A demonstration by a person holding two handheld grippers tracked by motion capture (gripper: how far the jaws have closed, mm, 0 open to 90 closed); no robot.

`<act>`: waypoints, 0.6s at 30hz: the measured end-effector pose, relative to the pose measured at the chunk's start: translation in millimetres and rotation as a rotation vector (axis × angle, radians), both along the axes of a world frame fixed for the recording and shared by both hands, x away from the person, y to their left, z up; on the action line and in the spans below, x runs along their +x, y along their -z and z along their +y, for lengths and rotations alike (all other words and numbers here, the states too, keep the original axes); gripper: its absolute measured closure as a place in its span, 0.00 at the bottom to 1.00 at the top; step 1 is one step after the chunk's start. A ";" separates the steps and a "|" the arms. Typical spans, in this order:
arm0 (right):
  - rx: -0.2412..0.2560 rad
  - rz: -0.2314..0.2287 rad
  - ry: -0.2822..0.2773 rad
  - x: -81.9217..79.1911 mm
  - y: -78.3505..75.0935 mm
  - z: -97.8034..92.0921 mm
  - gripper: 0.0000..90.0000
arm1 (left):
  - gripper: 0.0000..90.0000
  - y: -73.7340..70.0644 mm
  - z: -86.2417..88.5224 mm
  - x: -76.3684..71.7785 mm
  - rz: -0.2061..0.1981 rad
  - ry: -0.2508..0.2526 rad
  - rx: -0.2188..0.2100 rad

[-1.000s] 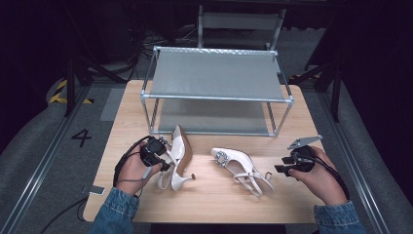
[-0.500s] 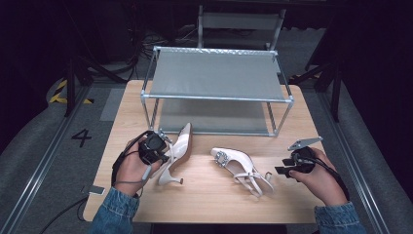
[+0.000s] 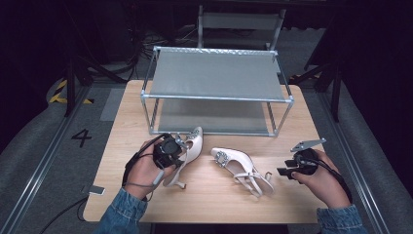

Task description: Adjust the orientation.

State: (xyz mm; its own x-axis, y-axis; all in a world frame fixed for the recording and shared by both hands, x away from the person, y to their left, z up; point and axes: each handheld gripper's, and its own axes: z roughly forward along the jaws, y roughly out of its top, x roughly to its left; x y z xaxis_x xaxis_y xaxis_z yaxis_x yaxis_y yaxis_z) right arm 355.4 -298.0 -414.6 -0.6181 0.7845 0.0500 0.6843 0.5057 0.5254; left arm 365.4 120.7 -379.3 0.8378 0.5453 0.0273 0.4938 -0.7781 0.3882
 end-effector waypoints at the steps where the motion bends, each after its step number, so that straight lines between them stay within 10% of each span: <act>1: 0.002 -0.004 0.000 -0.3 -0.2 -0.2 0.58 | 0.90 0.0 0.0 0.0 0.000 0.000 0.000; 18: 0.002 0.008 0.016 -7.1 3.2 -6.9 0.57 | 0.90 14.7 -42.3 10.4 0.053 0.065 0.009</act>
State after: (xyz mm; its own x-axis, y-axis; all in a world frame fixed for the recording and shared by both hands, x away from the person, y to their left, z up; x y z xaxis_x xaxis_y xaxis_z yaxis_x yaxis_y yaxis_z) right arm 348.2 -305.0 -417.8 -0.6053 0.7940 0.0562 0.6962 0.4938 0.5210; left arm 375.8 78.4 -394.0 0.8717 0.4899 -0.0132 0.4620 -0.8124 0.3558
